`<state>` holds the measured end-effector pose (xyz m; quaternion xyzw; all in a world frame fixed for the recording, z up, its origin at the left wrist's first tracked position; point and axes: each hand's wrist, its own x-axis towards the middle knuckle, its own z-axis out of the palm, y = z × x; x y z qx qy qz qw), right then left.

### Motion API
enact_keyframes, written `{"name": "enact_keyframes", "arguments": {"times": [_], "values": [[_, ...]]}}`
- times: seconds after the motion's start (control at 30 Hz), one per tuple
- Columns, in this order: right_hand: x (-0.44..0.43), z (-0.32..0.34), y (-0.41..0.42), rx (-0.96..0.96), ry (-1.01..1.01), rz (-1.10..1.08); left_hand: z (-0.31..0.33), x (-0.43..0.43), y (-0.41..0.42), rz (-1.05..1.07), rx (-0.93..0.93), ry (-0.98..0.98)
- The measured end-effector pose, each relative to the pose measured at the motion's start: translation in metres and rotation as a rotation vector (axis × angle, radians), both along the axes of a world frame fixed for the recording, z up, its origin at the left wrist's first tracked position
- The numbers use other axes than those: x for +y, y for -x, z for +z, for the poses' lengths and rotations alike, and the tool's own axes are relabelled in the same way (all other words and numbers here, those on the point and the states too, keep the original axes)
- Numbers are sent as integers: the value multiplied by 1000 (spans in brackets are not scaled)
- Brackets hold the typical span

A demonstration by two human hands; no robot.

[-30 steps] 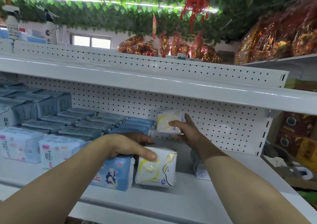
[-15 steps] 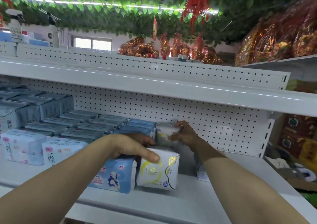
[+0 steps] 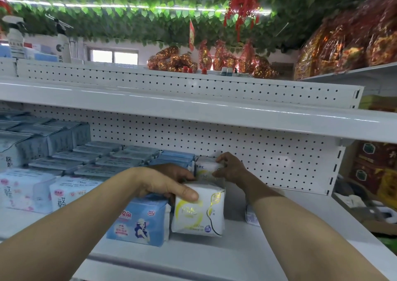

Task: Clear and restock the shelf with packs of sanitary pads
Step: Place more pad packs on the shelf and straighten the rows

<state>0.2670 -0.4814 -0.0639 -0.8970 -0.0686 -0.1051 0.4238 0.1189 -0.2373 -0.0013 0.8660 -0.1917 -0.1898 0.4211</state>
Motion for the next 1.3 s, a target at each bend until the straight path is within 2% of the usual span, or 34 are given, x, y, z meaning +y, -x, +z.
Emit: {"name": "enact_keyframes", "arguments": {"times": [0.17, 0.23, 0.33, 0.4, 0.47, 0.63, 0.73, 0.83, 0.9, 1.0, 1.13, 1.3], "values": [[5, 4, 0, -50, 157, -24, 2, 0, -1, 17, -2, -8], [2, 12, 4, -35, 130, 8, 3, -1, 0, 9, 6, -1], [-8, 35, 14, 11, -22, 44, 7, -1, -2, 0, 1, -3], [-22, 51, 20, 20, 11, 32, 8, 1, -7, 16, 13, 17], [-37, 66, 33, 94, 95, 36, 10, 1, -12, 26, 21, 49], [-76, 85, 65, 425, 328, 88, 16, -12, -20, 32, 76, 151], [-90, 84, 77, 531, 452, 71, 21, -24, -23, 2, 95, 146], [-99, 82, 87, 633, 499, 53, 20, -38, -30, 61, 67, 147], [-103, 80, 94, 683, 522, 25, 21, -48, -37, 71, 60, 101], [-105, 76, 105, 746, 419, 48, 23, -60, -49, 72, 54, -15], [-106, 73, 112, 695, 358, 109, 22, -71, -67, 48, -38, -245], [-107, 68, 103, 604, 383, 161, 16, -77, -88, 18, -186, -387]]}}
